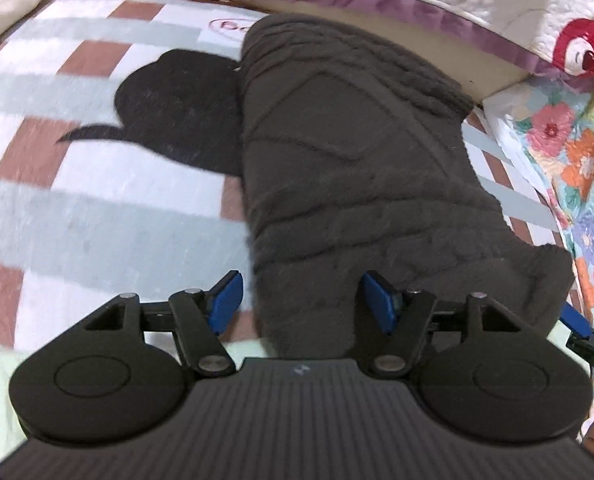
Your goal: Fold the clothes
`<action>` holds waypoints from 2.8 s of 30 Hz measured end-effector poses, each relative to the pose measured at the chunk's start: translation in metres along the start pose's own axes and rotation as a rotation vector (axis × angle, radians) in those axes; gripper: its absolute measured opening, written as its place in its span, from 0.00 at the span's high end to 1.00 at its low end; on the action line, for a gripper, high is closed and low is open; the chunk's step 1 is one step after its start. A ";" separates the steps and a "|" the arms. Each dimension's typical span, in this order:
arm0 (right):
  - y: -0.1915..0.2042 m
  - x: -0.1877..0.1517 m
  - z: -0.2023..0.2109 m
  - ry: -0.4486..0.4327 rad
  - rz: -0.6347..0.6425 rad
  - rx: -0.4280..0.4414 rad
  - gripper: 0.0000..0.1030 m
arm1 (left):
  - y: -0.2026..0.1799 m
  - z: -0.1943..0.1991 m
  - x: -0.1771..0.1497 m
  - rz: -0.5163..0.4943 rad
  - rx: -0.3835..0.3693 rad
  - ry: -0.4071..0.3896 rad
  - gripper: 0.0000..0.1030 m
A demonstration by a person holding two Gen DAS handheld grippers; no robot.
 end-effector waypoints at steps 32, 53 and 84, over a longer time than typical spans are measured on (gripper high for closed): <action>0.086 0.027 -0.053 0.144 0.696 -0.306 0.74 | -0.048 0.001 0.046 -0.197 -0.005 -0.131 0.30; 0.018 0.116 -0.263 0.240 0.765 -0.426 0.57 | -0.022 -0.022 0.059 -0.111 -0.017 -0.076 0.29; -0.063 0.064 -0.126 0.472 0.104 -0.068 0.34 | 0.044 -0.055 0.048 0.217 -0.308 0.012 0.23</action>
Point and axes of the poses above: each gripper's, at about its wrist camera, not at the fingertips, and z roughly against the way its jaws point, y to its left, x to its top, the point moved 5 cm from there along -z, roughly the way its jaws point, and after that the axes turned 9 degrees about z, right-handed, at the moved point
